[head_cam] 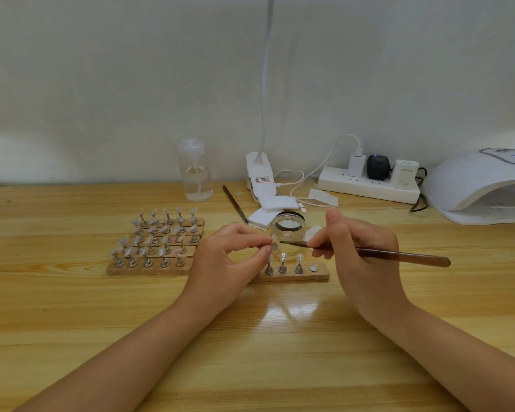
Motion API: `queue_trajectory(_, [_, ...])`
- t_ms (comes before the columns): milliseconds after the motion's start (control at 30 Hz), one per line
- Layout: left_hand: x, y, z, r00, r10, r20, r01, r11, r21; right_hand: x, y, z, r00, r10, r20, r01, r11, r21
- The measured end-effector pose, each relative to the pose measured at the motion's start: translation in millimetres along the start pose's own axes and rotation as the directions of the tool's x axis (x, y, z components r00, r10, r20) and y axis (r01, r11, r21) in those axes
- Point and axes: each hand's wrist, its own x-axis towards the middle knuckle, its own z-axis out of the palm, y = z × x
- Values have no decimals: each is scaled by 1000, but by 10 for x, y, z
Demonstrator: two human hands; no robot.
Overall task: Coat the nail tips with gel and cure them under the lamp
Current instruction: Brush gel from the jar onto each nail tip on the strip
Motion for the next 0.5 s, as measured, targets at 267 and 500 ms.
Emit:
queue_trajectory(267, [0,-1,4,1000,-16,4,16,1000,-14,6,-12,32,997,-53,57,56,997,-56])
queue_trajectory(500, [2,6,-5,1000,-29,0,29,999,-37,-2,-13,19,997,-35,62,37,999,-35])
